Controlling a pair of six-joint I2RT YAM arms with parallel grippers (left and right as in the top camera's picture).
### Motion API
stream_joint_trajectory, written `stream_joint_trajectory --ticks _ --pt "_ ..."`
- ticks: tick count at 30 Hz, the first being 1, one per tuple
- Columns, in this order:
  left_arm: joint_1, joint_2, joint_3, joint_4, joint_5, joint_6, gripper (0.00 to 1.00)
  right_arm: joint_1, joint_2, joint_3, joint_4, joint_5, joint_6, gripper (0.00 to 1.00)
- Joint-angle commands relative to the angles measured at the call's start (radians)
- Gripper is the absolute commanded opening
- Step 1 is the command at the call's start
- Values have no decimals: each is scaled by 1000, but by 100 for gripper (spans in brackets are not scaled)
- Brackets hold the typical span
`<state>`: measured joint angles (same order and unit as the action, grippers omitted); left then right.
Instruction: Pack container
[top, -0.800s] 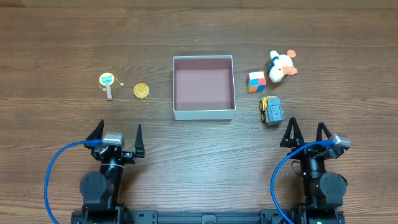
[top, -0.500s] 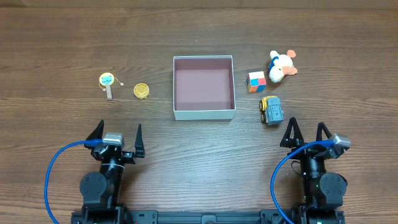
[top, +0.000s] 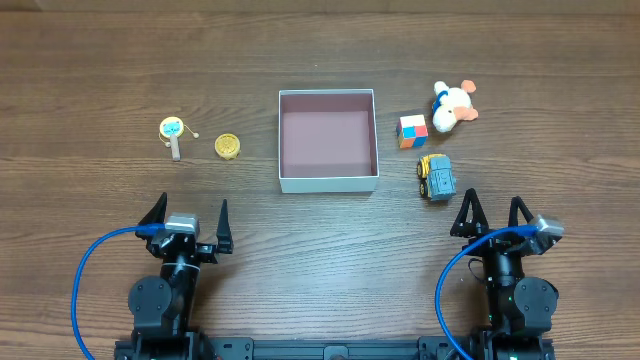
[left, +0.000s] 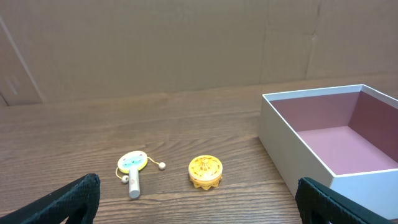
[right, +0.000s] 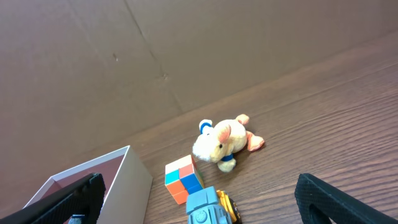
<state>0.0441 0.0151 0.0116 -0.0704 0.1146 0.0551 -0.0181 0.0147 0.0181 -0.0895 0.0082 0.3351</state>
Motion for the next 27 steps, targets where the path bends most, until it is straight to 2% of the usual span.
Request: stream_joint_trajectory --ticks 1,17,21,24,27 --pt "8 -9 -7 3 -11 -10 100 -2 -12 -10 8 14 -10 100" --pt "8 -9 -7 3 -11 -10 100 -2 -12 -10 10 29 0 100" --pt "8 -9 -7 3 -11 -10 100 -2 -12 -10 40 -116 61 100" --pt "8 -9 -7 3 -11 -10 100 -2 -12 -3 118 -291 53 100" --pt "8 -9 -7 3 -11 -10 100 -2 -12 60 110 -343 39 100"
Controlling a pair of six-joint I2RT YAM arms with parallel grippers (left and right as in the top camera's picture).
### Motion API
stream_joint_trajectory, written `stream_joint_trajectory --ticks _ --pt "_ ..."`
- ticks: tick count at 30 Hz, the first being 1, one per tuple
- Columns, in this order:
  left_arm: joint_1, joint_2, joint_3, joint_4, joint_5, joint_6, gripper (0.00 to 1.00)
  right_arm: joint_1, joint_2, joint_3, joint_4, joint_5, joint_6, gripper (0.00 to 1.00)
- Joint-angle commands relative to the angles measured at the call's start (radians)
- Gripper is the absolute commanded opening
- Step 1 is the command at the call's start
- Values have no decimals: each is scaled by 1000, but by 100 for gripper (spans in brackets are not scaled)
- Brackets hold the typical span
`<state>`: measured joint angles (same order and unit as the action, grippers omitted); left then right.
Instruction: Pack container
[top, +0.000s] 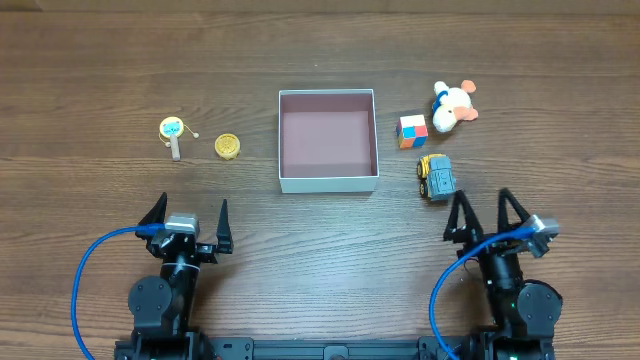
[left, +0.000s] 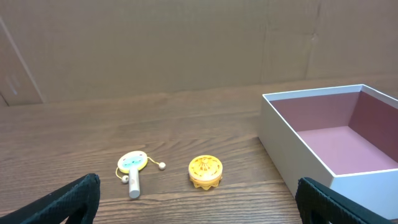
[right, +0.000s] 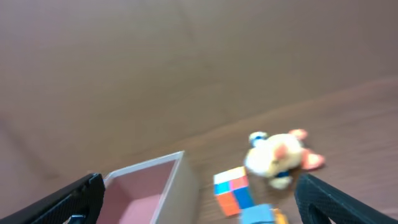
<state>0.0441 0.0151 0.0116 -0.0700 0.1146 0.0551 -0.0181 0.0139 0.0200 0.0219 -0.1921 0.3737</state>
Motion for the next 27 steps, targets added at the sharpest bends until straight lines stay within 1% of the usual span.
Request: stream_joint_trajectory --ticks 1,6,9,14,20,23,27 --pt "8 -9 -7 2 -11 -10 100 -2 -11 94 -15 -166 -36 100" --pt "8 -9 -7 2 -11 -10 100 -2 33 312 -184 -166 -183 100" --pt "8 -9 -7 2 -11 -10 100 -2 145 492 -322 -165 -269 100" --pt "8 -9 -7 2 -11 -10 100 -2 436 795 -618 -152 -371 100" --pt "8 -9 -7 2 -11 -10 100 -2 852 1228 -1008 -74 -375 100" --pt "8 -9 -7 2 -11 -10 100 -2 1060 1447 -1225 27 -383 100" --pt "8 -9 -7 2 -11 -10 100 2 1267 1607 -1424 126 -383 100"
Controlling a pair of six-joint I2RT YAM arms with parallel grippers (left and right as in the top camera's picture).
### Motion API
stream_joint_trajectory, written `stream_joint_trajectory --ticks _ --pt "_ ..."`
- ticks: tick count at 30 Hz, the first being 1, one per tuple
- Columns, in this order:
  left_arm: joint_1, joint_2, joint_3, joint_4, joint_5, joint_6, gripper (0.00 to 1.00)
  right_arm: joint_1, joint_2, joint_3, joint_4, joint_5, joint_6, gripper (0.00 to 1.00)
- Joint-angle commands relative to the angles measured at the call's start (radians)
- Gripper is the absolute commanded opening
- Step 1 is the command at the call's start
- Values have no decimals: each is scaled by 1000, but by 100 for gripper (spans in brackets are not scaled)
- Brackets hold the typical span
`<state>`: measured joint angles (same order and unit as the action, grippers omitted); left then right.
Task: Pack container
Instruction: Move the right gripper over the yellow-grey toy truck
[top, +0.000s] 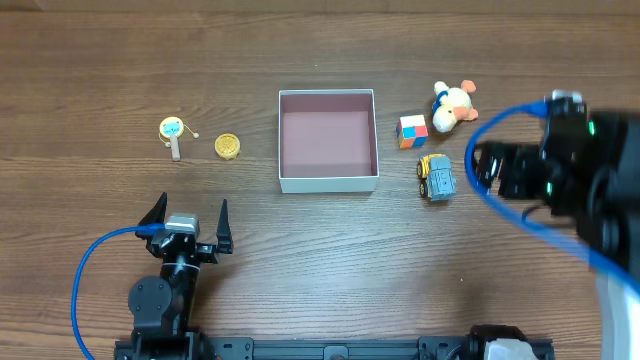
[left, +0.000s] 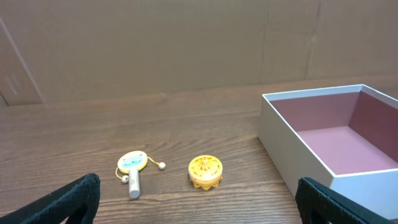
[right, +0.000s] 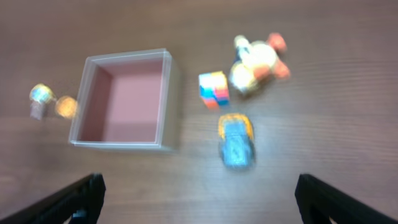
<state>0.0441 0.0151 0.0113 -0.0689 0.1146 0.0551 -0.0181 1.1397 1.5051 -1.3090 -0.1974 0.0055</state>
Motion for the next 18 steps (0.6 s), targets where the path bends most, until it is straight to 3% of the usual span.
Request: stream_joint_trajectory --ticks 1,6,18 --pt "8 -9 -6 1 -11 -10 100 2 200 145 -134 150 -14 100" --pt "8 -9 -6 1 -11 -10 100 6 384 148 -138 53 -7 100" --pt "8 -9 -6 1 -11 -10 100 122 660 144 -146 178 -3 100"
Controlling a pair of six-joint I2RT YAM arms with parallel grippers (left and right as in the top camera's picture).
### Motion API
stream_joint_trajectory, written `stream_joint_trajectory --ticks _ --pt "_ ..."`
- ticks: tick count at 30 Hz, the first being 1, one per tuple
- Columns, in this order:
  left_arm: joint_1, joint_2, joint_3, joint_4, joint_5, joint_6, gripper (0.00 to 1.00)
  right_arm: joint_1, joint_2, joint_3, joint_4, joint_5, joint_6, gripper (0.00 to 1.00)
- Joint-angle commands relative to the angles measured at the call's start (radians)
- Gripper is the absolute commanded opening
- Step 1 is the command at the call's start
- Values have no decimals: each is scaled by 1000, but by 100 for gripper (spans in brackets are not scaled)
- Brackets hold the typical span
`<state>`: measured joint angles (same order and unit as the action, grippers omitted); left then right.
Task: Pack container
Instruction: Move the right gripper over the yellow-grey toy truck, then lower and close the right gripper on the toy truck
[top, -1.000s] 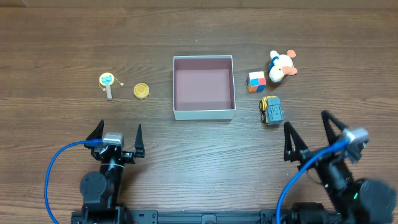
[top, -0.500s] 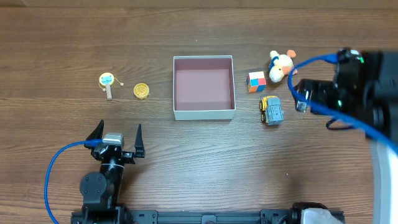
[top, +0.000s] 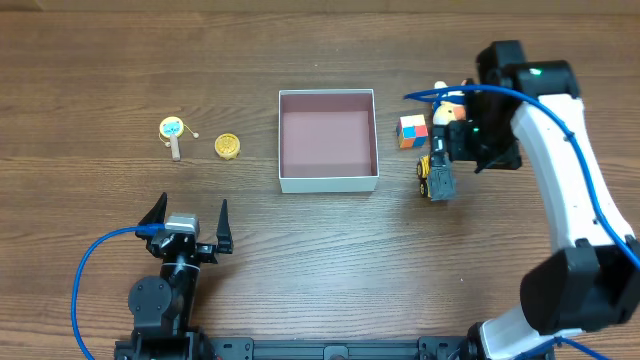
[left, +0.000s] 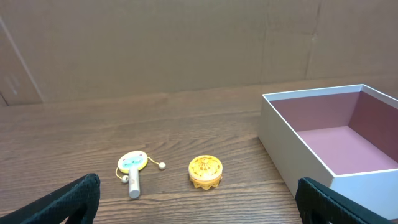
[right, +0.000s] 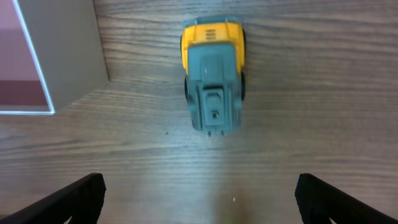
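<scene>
A white box with a pink inside (top: 328, 183) stands mid-table, its near corner showing in the left wrist view (left: 280, 146). Right of it lie a yellow-and-grey toy truck (top: 437, 178), a coloured cube (top: 412, 131) and a plush duck (top: 452, 102), which my right arm partly covers. My right gripper (top: 468, 148) hangs open above the truck (right: 213, 76), and its fingers (right: 68, 202) hold nothing. A yellow round piece (top: 228, 147) and a small rattle drum (top: 173, 132) lie left of the box. My left gripper (top: 190, 212) rests open at the front edge.
The box wall (right: 68, 56) stands close to the left of the truck. A cardboard backdrop (left: 186, 43) closes off the far side of the table. The blue cable (top: 85, 280) of the left arm loops at the front.
My right gripper was high over the right side of the table, and it is now lower and further left, directly above the truck. The left arm and all the objects are unchanged.
Both grippers rested open at the front edge. The right one then tilted toward the box and toys. After that it was high up, looking down on the box, cube, duck and truck. Now it hangs close above the truck, and nothing has been picked up.
</scene>
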<state>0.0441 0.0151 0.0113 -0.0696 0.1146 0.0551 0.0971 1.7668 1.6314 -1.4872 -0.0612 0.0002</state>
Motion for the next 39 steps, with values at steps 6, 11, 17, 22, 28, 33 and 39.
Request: stream_joint_trajectory --ticks 6,11,17,22,28,33,39 --pt "8 -9 -6 2 -11 -10 100 6 46 16 76 31 -6 100" --pt "8 -9 -6 2 -11 -10 100 6 46 15 97 34 -5 100" --pt "8 -9 -6 2 -11 -10 100 6 47 -8 115 24 -10 100" --pt "8 -9 -6 2 -11 -10 100 6 47 -141 220 47 -10 100" --pt "8 -9 -6 2 -11 -10 100 6 47 -220 287 61 -9 100" --pt "8 -9 -6 2 -11 -10 100 6 47 -239 301 60 -8 100" --pt "8 -9 -6 2 -11 -10 100 6 47 -311 356 60 -8 100"
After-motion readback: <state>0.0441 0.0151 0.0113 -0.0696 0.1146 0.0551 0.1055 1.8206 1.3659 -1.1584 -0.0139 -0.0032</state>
